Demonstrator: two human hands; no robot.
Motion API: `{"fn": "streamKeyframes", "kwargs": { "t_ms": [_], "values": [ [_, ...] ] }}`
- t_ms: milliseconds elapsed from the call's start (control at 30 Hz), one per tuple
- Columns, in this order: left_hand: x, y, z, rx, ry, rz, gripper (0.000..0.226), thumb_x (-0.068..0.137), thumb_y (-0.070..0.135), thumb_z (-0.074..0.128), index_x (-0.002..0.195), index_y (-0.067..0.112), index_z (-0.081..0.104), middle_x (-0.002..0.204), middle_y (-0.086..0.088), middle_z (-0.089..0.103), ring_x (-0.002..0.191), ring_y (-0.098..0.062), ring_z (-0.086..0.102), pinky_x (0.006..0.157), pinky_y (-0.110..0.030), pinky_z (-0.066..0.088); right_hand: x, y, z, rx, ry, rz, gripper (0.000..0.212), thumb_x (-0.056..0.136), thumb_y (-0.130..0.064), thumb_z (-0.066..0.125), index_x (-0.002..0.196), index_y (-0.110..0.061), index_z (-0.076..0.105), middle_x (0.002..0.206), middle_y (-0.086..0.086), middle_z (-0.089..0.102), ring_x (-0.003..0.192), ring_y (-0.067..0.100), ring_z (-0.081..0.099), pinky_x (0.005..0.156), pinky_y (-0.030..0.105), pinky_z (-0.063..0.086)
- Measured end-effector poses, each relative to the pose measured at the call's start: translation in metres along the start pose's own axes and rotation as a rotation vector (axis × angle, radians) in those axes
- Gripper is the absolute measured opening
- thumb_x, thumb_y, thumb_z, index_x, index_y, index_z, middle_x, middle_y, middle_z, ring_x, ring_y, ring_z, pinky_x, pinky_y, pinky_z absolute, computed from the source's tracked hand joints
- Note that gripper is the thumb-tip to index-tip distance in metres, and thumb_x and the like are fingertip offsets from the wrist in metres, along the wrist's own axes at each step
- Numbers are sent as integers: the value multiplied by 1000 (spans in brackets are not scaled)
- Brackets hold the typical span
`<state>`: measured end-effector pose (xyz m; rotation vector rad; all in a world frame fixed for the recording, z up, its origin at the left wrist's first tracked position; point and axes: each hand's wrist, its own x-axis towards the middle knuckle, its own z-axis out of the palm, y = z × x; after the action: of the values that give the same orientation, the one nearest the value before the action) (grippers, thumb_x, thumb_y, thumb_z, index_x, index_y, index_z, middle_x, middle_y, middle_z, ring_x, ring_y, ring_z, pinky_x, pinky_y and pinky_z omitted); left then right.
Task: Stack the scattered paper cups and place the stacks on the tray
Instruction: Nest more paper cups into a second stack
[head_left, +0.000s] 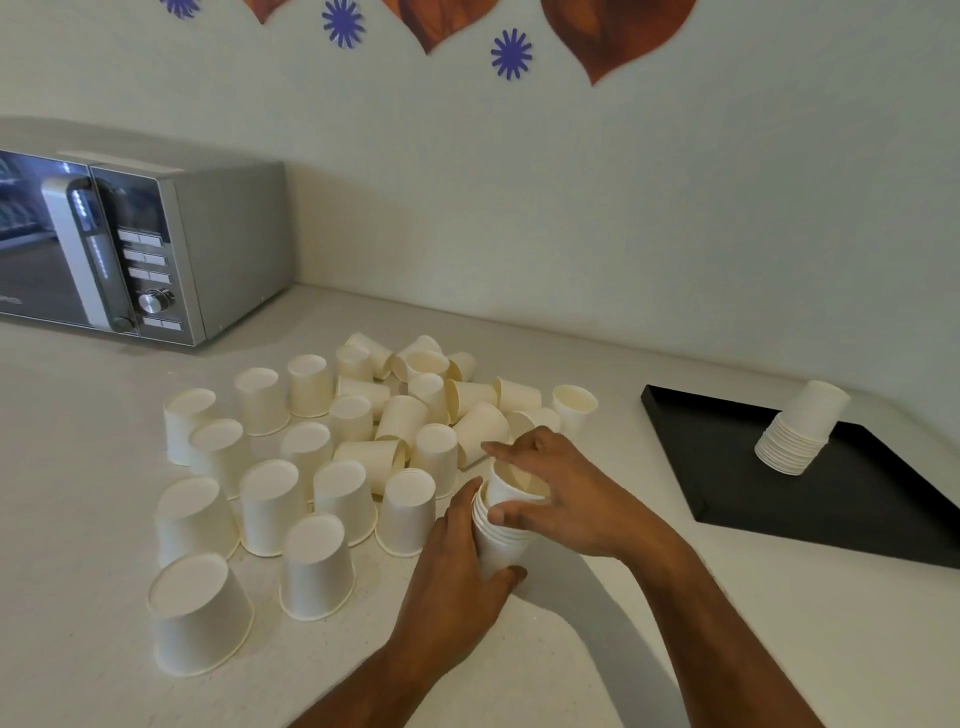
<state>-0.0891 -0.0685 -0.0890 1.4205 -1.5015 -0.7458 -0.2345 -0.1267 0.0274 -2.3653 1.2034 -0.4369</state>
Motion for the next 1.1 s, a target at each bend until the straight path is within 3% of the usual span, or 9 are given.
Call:
{"fn": "streamKeyframes", "kwargs": {
  "t_ms": [100,167,267,433,700,800,933,1000,1100],
  "values": [
    [-6,-4,-2,30,65,-16,90,74,32,86,136,60,26,134,38,45,127,4,48,104,-9,35,1,-5,13,41,-92,2,87,64,-97,40,142,-61,29,121,-50,22,116,-22,26,103,18,22],
    [-8,-5,-4,10,67,-21,90,71,32,87,134,60,28,133,37,47,126,5,49,103,-11,37,1,-8,20,129,-108,12,88,66,-97,35,142,-54,39,121,-53,25,115,-27,28,103,14,22],
    [-12,-5,-9,19,36,-31,96,69,40,86,132,70,20,133,43,43,122,17,44,99,-4,35,10,-18,23,204,26,51,85,62,-99,38,127,-48,57,116,-49,42,110,-24,41,96,16,34],
    [-20,-4,-14,33,5,-33,99,72,43,84,121,81,8,122,55,35,107,33,40,82,10,29,38,-44,37,-34,72,46,78,67,-84,54,133,-41,53,136,-17,53,118,6,54,93,30,46],
    [-33,-3,-26,36,-37,-58,89,77,46,81,136,60,17,144,31,43,130,2,48,111,-20,41,64,-73,52,-217,-58,61,70,74,-67,70,131,-28,55,125,-7,63,104,16,61,77,32,48],
    [-33,-6,-26,27,-44,-89,85,78,47,81,138,55,21,143,30,43,129,0,49,107,-13,39,63,-75,53,-227,-60,52,53,77,-61,70,118,-29,59,111,-9,66,91,12,60,68,28,45],
    [-31,-5,-28,38,-18,-85,89,74,51,83,125,74,14,124,55,34,112,23,44,79,11,30,56,-64,38,-144,2,98,52,76,-57,69,119,-32,55,109,-13,61,88,8,58,63,25,41],
    [-30,-5,-27,41,6,-51,95,70,50,86,126,76,14,122,60,34,109,32,40,77,11,30,51,-55,28,-49,69,130,50,75,-52,72,116,-33,53,107,-14,59,88,7,58,64,25,43],
    [-28,-4,-25,50,49,-44,91,68,49,88,133,64,26,127,51,43,114,23,46,88,0,39,37,-42,19,128,143,151,46,74,-47,74,109,-38,47,104,-20,55,89,4,58,66,22,48]
  ]
}}
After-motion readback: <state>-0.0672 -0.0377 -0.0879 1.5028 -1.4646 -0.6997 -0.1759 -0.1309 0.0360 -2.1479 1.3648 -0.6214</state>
